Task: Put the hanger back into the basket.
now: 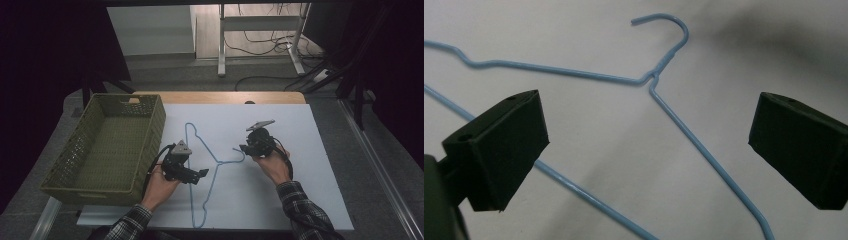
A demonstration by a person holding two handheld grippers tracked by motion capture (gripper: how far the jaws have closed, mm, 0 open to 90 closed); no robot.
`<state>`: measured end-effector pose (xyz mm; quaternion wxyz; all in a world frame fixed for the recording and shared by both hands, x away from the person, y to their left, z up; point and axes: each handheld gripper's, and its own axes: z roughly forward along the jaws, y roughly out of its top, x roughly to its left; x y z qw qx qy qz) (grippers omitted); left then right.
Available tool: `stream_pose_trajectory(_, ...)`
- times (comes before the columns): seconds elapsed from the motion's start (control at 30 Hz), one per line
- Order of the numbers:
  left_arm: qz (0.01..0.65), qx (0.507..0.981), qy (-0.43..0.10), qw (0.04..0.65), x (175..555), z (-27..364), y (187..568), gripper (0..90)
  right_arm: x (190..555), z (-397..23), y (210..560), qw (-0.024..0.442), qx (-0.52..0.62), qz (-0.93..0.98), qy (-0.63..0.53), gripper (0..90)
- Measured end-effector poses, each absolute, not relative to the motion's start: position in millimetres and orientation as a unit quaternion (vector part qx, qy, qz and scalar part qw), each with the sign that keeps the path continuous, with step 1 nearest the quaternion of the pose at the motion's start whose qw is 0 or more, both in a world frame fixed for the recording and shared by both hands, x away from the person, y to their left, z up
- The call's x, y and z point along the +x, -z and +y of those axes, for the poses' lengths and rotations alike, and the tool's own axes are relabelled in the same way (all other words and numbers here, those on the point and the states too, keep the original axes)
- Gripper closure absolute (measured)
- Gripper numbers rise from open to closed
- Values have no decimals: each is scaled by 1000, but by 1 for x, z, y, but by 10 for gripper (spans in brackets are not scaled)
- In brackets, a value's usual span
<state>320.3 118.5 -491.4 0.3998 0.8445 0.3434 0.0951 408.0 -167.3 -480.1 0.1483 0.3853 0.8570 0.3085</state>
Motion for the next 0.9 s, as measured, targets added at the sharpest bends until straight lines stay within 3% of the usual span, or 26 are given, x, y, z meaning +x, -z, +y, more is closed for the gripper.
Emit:
stream_pose_trajectory(0.03,343,846,-93,397,320,117,493,27,411,-165,485,142,381,861,-307,681)
stream_pose_trajectory(0.4,338,854,-90,386,318,107,498,27,419,-160,507,135,371,875,-280,777)
stream_pose_trajectory(0.57,338,856,-87,382,318,105,498,27,419,-158,512,131,362,884,-265,861)
stream_pose_trajectory(0.73,344,855,-78,381,318,104,499,27,418,-157,506,141,356,884,-269,867)
stream_pose_trajectory(0.9,354,853,-36,381,322,100,501,27,413,-157,492,149,357,876,-287,867)
